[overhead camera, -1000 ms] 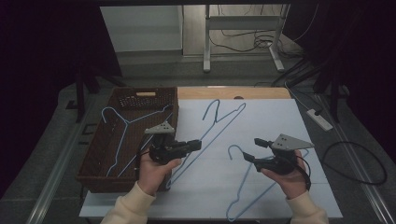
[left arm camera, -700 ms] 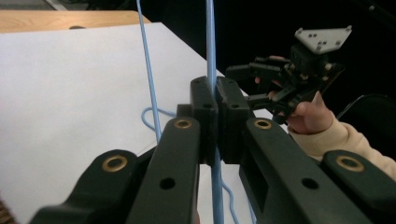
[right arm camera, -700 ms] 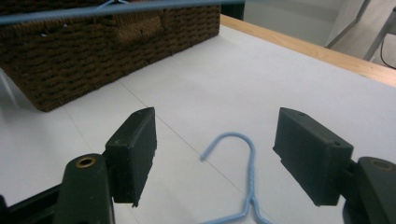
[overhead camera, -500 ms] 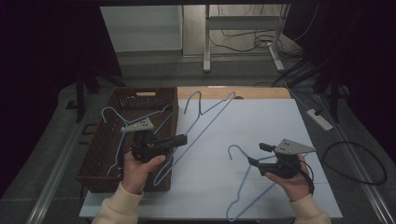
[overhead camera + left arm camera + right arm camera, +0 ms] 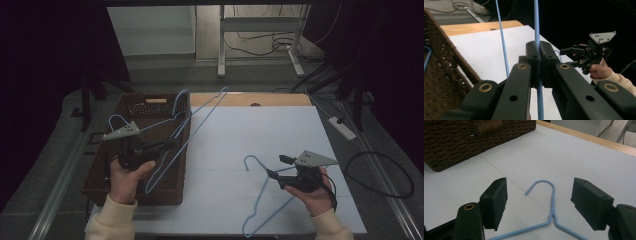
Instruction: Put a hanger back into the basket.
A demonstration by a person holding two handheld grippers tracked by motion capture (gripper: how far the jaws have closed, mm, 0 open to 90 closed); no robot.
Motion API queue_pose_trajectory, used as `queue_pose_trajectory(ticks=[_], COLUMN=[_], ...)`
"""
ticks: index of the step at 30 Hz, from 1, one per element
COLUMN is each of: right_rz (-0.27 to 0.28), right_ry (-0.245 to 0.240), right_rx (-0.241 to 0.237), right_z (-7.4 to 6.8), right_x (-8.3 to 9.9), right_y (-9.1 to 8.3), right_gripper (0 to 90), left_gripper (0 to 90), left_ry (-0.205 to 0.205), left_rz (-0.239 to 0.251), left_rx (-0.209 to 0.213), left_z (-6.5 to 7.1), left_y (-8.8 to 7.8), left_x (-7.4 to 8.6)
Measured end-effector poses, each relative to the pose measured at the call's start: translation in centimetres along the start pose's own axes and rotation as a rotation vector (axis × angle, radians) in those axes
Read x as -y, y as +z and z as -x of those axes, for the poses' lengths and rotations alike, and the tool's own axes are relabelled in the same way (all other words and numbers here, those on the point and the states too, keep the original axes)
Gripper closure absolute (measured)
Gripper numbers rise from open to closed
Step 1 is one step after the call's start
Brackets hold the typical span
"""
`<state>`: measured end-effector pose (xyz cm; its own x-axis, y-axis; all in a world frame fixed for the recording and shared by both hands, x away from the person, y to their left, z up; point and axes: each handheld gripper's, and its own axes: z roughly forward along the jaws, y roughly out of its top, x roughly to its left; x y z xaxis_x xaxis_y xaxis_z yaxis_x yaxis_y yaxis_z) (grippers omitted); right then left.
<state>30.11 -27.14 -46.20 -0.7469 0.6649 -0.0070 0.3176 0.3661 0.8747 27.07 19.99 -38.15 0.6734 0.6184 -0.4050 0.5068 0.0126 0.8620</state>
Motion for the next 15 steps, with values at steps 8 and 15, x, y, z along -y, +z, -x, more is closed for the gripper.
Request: queue_pose_trajectory(ticks=[8, 15], right_rz=[-0.018, -0.022], right_ry=[-0.015, -0.015], right_rx=[0.002, 0.007], right_z=[-0.1, 0.0], right_x=[0.1, 0.2], right_y=[0.3, 0.3], right_gripper=[29.6, 29.6], left_gripper=[86.8, 86.8], left_ry=[-0.003, -0.004], left_rz=[0.027, 0.037], left_rx=[-0.027, -0.062], left_z=[-1.1, -2.2], left_y=[-2.0, -3.4], left_x=[-0.3, -0.2])
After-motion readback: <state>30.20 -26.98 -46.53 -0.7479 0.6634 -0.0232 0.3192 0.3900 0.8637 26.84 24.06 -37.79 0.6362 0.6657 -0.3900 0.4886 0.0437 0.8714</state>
